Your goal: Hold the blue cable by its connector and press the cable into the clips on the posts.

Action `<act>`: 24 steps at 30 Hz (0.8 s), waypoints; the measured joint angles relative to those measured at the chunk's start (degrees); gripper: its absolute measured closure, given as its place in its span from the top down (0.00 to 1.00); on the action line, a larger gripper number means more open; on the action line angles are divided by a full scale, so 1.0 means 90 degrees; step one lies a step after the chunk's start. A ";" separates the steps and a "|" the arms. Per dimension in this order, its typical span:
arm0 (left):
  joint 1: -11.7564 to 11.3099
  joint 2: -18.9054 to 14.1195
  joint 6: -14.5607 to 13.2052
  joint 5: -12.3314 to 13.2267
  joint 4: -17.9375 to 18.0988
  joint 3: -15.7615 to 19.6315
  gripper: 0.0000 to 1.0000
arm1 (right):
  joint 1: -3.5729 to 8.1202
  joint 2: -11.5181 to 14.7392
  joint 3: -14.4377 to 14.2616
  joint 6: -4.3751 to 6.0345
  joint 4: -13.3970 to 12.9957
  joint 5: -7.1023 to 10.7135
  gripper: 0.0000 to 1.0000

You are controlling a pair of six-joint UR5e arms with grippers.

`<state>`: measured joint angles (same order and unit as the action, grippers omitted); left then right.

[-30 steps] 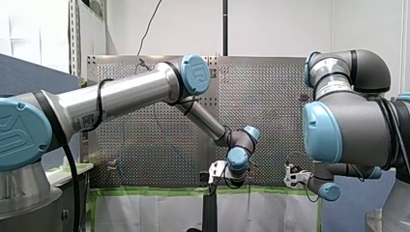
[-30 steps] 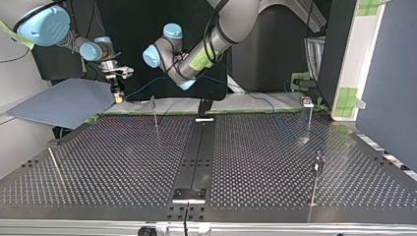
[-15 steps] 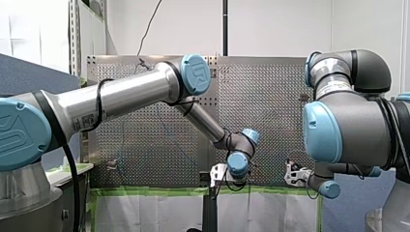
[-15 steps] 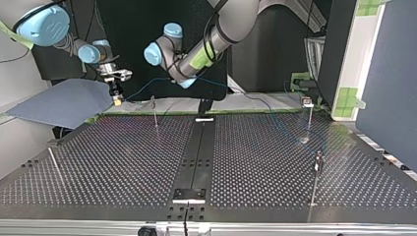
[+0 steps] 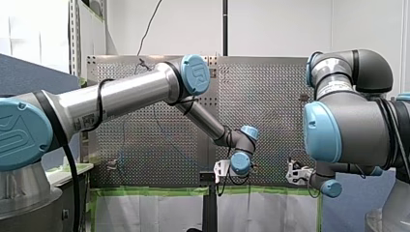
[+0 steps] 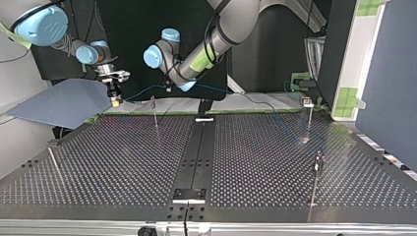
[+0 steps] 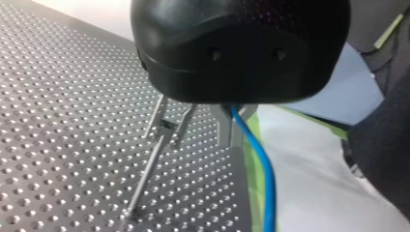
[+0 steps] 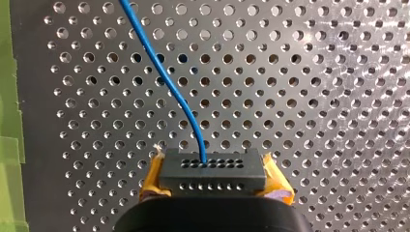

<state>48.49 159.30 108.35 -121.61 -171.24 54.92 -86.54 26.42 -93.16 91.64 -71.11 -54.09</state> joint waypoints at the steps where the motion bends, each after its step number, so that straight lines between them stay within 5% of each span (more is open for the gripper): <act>1: -0.0008 0.0003 -0.0003 -0.0003 0.0067 0.0000 0.00 | 0.0005 0.0000 0.0001 0.0006 -0.0002 0.0014 0.00; 24: -0.0164 0.0048 -0.0111 0.0033 0.1266 0.0003 0.00 | 0.0085 0.0000 0.0107 0.0160 -0.0039 0.0283 0.00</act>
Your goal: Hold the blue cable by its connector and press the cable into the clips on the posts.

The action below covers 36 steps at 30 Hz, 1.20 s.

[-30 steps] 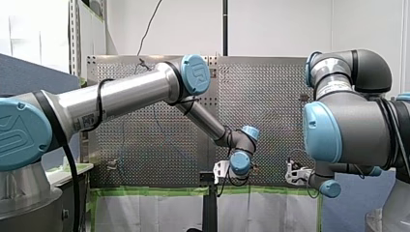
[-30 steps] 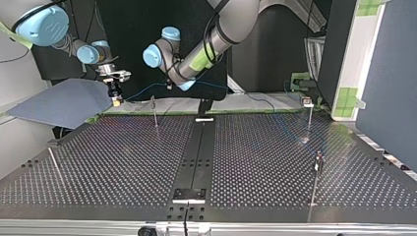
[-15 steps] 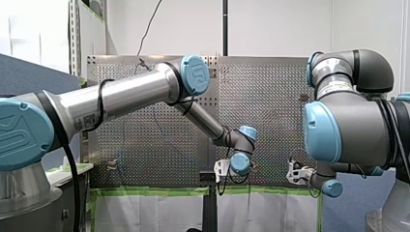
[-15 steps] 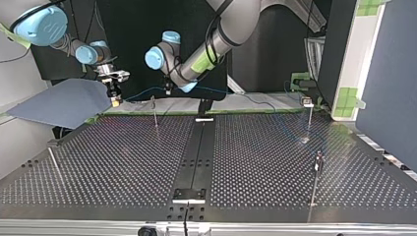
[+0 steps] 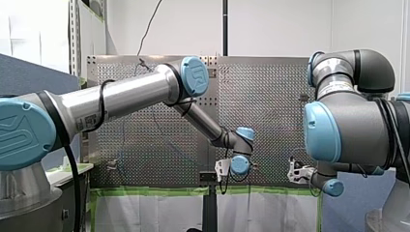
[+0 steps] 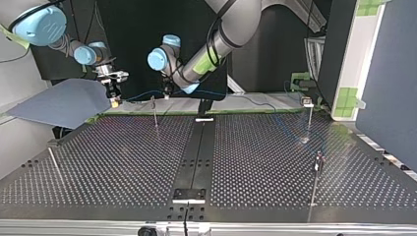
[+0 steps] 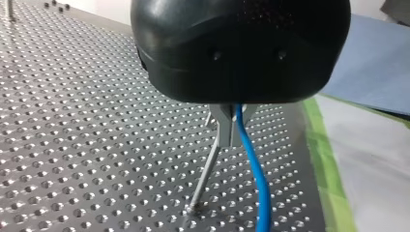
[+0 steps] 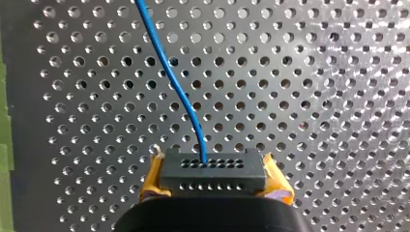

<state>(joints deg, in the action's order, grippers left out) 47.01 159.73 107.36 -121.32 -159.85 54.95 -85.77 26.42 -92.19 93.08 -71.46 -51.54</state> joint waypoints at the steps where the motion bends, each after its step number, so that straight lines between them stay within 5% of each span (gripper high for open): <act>1: -0.0010 0.0000 -0.0001 0.0003 0.0051 0.0001 0.00 | 0.0013 0.0000 0.0018 0.0021 -0.0004 0.0021 0.00; 36: -0.0333 0.0300 -0.0024 0.0327 0.1873 0.0093 0.00 | 0.0038 0.0000 0.0152 0.0186 -0.0001 -0.0068 0.00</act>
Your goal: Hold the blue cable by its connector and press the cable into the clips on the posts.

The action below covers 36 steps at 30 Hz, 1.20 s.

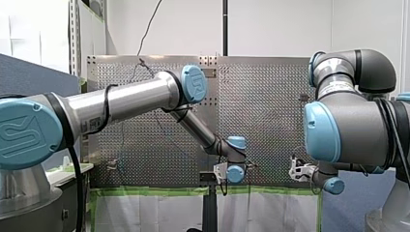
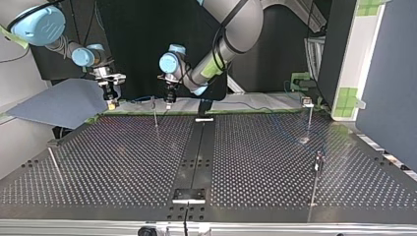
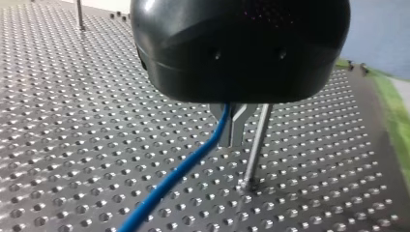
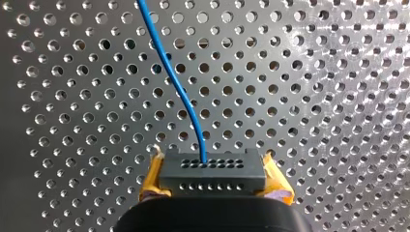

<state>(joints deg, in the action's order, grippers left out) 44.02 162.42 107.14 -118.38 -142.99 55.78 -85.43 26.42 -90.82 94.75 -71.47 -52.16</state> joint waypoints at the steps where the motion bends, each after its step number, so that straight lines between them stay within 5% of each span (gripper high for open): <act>1: -0.0018 0.0001 0.0000 0.0015 0.0057 -0.0004 0.00 | 0.0002 0.0000 0.0002 0.0004 -0.0002 -0.0007 0.00; 18: -0.0190 0.0034 -0.0037 0.0231 0.0290 0.0192 0.00 | 0.0032 0.0000 0.0057 0.0205 -0.0014 -0.0170 0.00; 36: -0.0263 0.0473 -0.0278 0.0443 -0.0553 -0.0473 0.00 | 0.0060 -0.0001 0.0154 0.0315 -0.0021 -0.0286 0.00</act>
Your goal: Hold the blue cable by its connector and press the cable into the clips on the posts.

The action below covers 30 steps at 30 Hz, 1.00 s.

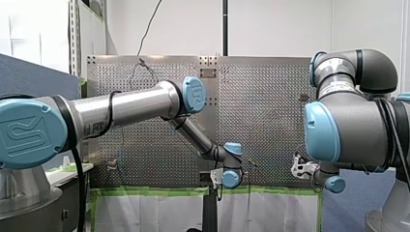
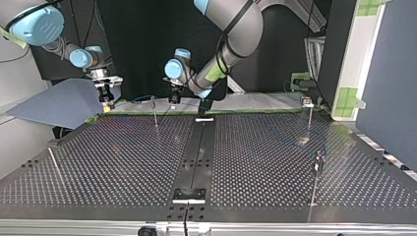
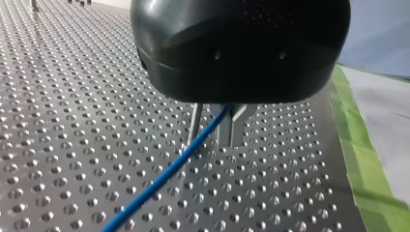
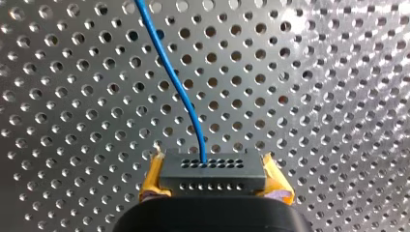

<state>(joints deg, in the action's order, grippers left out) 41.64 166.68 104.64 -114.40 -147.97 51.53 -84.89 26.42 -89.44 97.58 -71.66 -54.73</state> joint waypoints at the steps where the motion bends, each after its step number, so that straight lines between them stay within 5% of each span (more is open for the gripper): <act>1: -0.0015 0.0000 -0.0025 0.0030 -0.0043 -0.0014 0.00 | 0.0001 0.0000 0.0009 0.0024 -0.0006 -0.0021 0.00; 12: -0.0135 0.0000 -0.0140 0.0182 -0.0337 -0.0189 0.00 | 0.0048 0.0000 0.0204 0.0215 0.0016 -0.0306 0.00; 30: -0.0216 -0.0002 -0.0169 0.0168 -0.0493 -0.0578 0.00 | 0.0127 0.0000 0.0489 0.0398 0.0030 -0.0335 0.00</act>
<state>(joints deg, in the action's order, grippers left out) 39.70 166.67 103.12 -112.88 -152.41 46.32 -83.75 26.42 -85.04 101.16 -71.38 -57.75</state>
